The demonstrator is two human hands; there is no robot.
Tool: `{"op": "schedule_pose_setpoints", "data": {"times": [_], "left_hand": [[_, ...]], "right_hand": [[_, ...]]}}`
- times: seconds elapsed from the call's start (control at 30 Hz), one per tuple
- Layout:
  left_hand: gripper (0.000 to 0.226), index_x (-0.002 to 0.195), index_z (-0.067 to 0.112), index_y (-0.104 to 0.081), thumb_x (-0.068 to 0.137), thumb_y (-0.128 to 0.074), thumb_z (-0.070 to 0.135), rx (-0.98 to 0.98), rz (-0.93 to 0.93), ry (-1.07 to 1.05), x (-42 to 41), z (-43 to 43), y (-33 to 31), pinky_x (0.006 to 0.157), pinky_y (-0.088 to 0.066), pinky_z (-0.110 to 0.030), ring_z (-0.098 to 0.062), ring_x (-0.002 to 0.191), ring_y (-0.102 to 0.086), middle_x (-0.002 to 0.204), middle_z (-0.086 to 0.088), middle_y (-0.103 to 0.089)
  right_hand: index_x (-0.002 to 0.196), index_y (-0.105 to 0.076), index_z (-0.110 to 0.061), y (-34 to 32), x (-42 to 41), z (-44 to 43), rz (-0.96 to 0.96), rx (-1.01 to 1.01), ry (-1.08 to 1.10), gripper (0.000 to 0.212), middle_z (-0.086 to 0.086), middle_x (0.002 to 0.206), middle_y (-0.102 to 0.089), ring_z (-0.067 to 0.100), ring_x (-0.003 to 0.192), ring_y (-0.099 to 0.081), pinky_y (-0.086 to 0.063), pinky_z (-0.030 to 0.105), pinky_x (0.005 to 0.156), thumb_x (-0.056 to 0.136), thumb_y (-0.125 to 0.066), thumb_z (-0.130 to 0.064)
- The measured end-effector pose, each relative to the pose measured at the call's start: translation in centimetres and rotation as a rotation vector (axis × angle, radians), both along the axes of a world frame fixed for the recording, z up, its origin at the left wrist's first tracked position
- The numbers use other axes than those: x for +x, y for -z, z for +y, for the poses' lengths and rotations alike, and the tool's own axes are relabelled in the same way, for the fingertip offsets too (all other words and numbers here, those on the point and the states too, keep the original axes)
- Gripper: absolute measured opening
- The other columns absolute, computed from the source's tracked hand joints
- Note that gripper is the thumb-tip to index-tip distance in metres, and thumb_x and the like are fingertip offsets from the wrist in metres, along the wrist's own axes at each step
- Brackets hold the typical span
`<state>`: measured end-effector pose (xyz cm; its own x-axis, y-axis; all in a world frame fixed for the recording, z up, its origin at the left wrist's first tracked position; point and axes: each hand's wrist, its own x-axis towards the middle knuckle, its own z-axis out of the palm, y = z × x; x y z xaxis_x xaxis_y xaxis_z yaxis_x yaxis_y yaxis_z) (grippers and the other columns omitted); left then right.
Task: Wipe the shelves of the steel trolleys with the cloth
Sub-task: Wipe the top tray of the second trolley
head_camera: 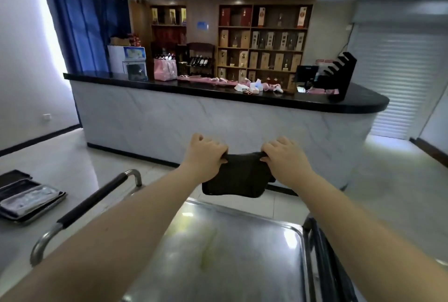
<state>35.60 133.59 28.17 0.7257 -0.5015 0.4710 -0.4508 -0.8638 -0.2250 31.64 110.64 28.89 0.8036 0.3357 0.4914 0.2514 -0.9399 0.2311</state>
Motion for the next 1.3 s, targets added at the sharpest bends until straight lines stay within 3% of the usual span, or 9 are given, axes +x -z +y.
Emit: {"op": "schedule_pose_setpoints", "data": {"times": [0.23,0.5,0.7,0.87,0.97,1.07,1.17,1.23,1.3], "left_hand": [[0.018,0.104,0.025,-0.063,0.096,-0.053,0.037,-0.051,0.168,0.27,5.4,0.8,10.2,0.077,-0.029,-0.032,-0.021,0.096,-0.059,0.101,0.005,-0.066],[0.02,0.104,0.024,-0.063,0.099,-0.049,0.036,-0.058,0.333,0.45,7.6,-4.2,18.1,0.082,-0.029,-0.035,-0.024,0.095,-0.057,0.1,0.002,-0.064],[0.015,0.095,0.017,-0.07,0.08,-0.07,0.02,-0.345,0.388,0.591,2.5,-6.2,25.1,0.077,-0.026,-0.036,-0.029,0.083,-0.06,0.088,-0.002,-0.068],[0.03,0.123,0.03,-0.058,0.094,-0.052,0.031,0.034,0.822,0.634,-6.8,-2.8,34.7,0.091,-0.022,-0.035,-0.019,0.112,-0.05,0.119,0.008,-0.06],[0.036,0.124,0.029,-0.06,0.092,-0.055,0.044,0.048,0.952,0.758,-10.7,0.4,37.4,0.091,-0.024,-0.032,-0.018,0.113,-0.052,0.118,0.008,-0.061],[0.041,0.12,0.023,-0.064,0.087,-0.056,0.047,-0.236,0.977,0.62,-8.9,2.1,38.3,0.095,-0.033,-0.035,-0.022,0.112,-0.056,0.118,0.002,-0.063],[0.044,0.132,0.017,-0.058,0.093,-0.049,0.037,-0.33,0.889,0.385,-2.7,2.4,39.7,0.108,-0.034,-0.046,-0.033,0.132,-0.044,0.14,-0.009,-0.054],[0.049,0.146,0.022,-0.043,0.1,-0.042,0.038,-0.187,0.813,0.246,1.5,2.3,41.1,0.118,-0.012,-0.054,-0.035,0.147,-0.018,0.158,-0.009,-0.033],[0.057,0.154,0.038,-0.018,0.1,-0.027,0.054,0.008,0.778,0.152,4.3,2.5,42.9,0.115,0.012,-0.057,-0.032,0.151,0.003,0.165,0.0,-0.01]], "right_hand": [[0.082,-0.066,-0.011,9.8,0.7,2.1,0.076,0.139,0.201,0.01,0.005,0.076,-0.067,0.028,0.071,-0.054,-0.037,0.031,0.064,0.084,-0.074,-0.017],[0.103,-0.065,-0.011,17.6,-0.8,0.4,0.255,0.214,0.543,0.02,0.008,0.1,-0.065,0.032,0.1,-0.05,-0.04,0.044,0.087,0.096,-0.055,-0.027],[0.097,-0.07,-0.008,23.0,-6.8,-0.7,0.062,0.616,0.695,0.02,0.013,0.098,-0.067,0.035,0.096,-0.056,-0.041,0.039,0.088,0.081,-0.061,-0.001],[0.093,-0.071,-0.003,33.0,-17.8,3.8,0.353,0.658,0.779,0.025,0.015,0.093,-0.068,0.04,0.092,-0.059,-0.047,0.045,0.083,0.072,-0.068,0.01],[0.094,-0.073,-0.003,36.3,-20.3,6.1,0.347,0.753,0.863,0.033,0.014,0.099,-0.069,0.041,0.097,-0.057,-0.046,0.047,0.092,0.069,-0.063,0.015],[0.118,-0.067,-0.008,37.0,-17.7,7.0,0.325,0.909,0.814,0.038,0.01,0.121,-0.062,0.031,0.116,-0.051,-0.035,0.035,0.107,0.082,-0.06,0.002],[0.15,-0.035,-0.033,38.2,-13.2,6.8,0.588,0.825,0.801,0.055,0.0,0.159,-0.028,0.037,0.146,-0.016,-0.008,0.056,0.12,0.097,-0.049,-0.043],[0.151,0.002,-0.052,40.1,-11.1,7.2,0.805,0.671,0.89,0.068,-0.012,0.164,0.009,0.043,0.146,0.017,0.015,0.064,0.11,0.091,-0.026,-0.072],[0.144,0.019,-0.057,42.0,-10.3,9.1,0.842,0.555,0.946,0.074,-0.011,0.159,0.027,0.049,0.139,0.03,0.021,0.072,0.101,0.082,-0.011,-0.084]]}}
